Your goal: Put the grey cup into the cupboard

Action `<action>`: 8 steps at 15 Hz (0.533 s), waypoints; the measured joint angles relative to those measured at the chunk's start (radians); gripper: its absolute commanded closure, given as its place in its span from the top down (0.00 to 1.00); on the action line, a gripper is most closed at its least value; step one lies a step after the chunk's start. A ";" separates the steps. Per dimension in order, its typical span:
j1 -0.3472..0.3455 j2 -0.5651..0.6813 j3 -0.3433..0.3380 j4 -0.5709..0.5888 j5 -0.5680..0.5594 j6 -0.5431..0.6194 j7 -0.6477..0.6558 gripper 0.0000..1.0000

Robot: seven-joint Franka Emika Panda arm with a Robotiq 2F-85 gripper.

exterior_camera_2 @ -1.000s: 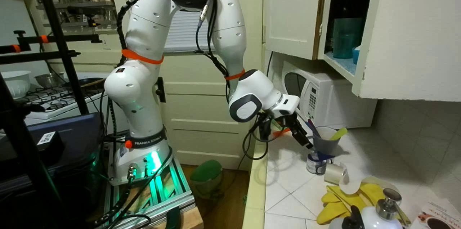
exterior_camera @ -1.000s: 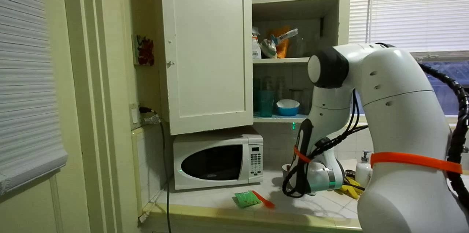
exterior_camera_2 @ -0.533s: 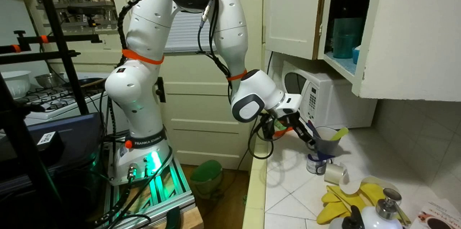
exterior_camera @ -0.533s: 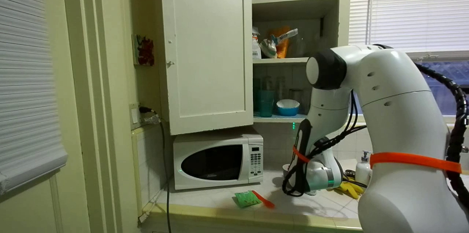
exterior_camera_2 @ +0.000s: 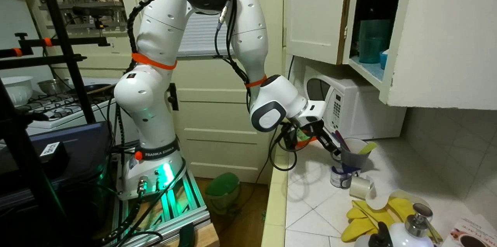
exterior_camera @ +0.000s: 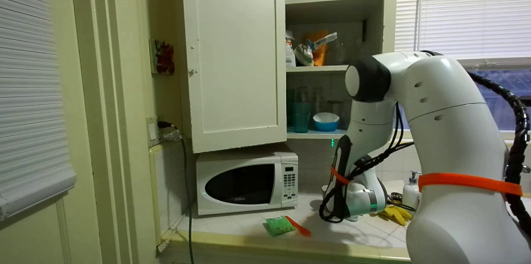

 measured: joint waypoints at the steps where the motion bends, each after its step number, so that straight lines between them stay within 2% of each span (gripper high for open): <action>1: 0.005 -0.002 -0.005 0.000 0.000 0.000 -0.001 0.05; 8: 0.064 -0.091 -0.048 -0.034 0.030 -0.001 -0.046 0.05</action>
